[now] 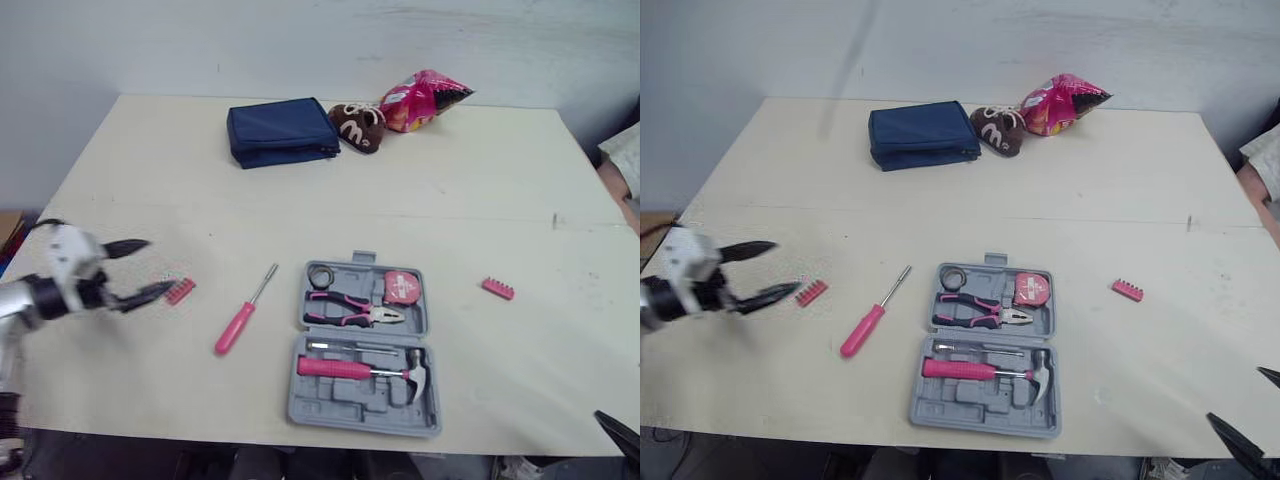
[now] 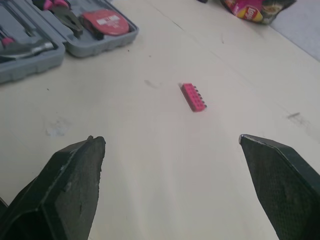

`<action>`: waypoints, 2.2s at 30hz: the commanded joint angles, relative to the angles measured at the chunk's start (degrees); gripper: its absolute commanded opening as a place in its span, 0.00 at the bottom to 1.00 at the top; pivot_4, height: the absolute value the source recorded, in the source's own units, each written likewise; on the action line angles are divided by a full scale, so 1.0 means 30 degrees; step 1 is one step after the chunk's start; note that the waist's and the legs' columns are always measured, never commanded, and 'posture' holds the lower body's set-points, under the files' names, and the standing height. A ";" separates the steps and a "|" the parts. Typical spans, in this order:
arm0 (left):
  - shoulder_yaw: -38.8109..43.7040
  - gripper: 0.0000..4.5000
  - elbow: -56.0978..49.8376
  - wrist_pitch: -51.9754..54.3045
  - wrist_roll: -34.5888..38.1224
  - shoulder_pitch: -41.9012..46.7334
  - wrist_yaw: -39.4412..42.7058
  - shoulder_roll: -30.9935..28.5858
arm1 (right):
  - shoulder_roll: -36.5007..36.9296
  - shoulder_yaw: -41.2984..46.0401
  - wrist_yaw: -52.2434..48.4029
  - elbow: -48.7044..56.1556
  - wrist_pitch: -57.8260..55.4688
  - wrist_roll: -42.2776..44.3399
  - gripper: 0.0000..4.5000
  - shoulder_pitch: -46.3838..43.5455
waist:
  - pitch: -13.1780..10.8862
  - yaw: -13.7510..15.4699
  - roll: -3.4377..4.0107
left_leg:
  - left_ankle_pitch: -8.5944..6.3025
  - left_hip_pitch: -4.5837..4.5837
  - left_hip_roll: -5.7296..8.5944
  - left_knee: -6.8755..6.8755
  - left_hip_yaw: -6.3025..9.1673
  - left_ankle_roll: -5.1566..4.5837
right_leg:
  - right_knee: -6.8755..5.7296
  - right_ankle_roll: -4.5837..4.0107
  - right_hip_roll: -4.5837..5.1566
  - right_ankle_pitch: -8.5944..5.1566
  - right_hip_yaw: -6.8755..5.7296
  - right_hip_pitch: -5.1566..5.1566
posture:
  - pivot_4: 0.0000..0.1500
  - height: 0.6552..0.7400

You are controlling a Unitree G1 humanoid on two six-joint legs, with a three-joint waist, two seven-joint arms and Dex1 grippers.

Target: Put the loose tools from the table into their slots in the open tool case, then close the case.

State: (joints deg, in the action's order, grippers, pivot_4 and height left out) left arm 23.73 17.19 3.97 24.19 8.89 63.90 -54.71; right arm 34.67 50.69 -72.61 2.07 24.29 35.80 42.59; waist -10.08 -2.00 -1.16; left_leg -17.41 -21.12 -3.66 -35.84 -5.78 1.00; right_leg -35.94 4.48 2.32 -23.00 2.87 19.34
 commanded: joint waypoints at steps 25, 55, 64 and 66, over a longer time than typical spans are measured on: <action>0.4595 0.99 0.1842 0.0032 0.1144 -0.4694 -0.1146 -0.1013 | 0.0467 -0.1203 0.0056 -0.1604 0.1101 0.0966 1.00 -0.1236 | -0.0034 -0.0422 -0.0093 | 0.0059 0.0065 -0.0007 -0.0004 -0.0074 0.0142 | -0.0325 -0.0003 0.0099 -0.0048 -0.0064 0.0042 | 1.00 1.00; -0.4242 0.99 0.1805 0.4324 -0.3170 0.1068 -0.4222 0.2727 | -0.0896 -0.9871 0.3636 1.0261 -0.2619 0.0272 1.00 -0.5279 | -0.0051 0.0135 -0.0108 | 0.0250 0.0068 0.0002 -0.0210 -0.0026 0.0013 | -0.0568 0.0040 0.0043 -0.0002 -0.0077 0.0049 | 1.00 1.00; -0.4710 0.39 0.2852 0.3209 -0.3345 0.1610 -0.3864 0.3586 | -0.1321 -0.9553 0.2703 0.8495 -0.1086 0.0133 1.00 -0.4641 | 0.0073 0.0087 0.0044 | 0.0249 0.0114 0.0005 -0.0190 -0.0057 0.0009 | -0.0568 0.0040 0.0042 -0.0002 -0.0058 0.0024 | 1.00 1.00; -0.4696 0.19 0.2938 0.3225 -0.3318 0.1725 -0.3821 0.3776 | -0.1310 -0.9558 0.2604 0.8312 -0.0899 0.0154 1.00 -0.4561 | 0.0080 0.0125 0.0041 | 0.0248 0.0135 0.0005 -0.0187 -0.0065 0.0009 | -0.0566 0.0040 0.0041 -0.0002 -0.0052 0.0007 | 1.00 1.00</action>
State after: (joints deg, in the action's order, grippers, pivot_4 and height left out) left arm 12.26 24.15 12.79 15.52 15.47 51.46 -44.38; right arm 30.98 20.71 -64.34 26.50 20.16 35.51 28.40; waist -9.84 -1.63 -1.04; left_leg -16.67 -20.71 -3.65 -36.40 -5.97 1.02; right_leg -37.64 4.60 2.45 -23.01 2.71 19.34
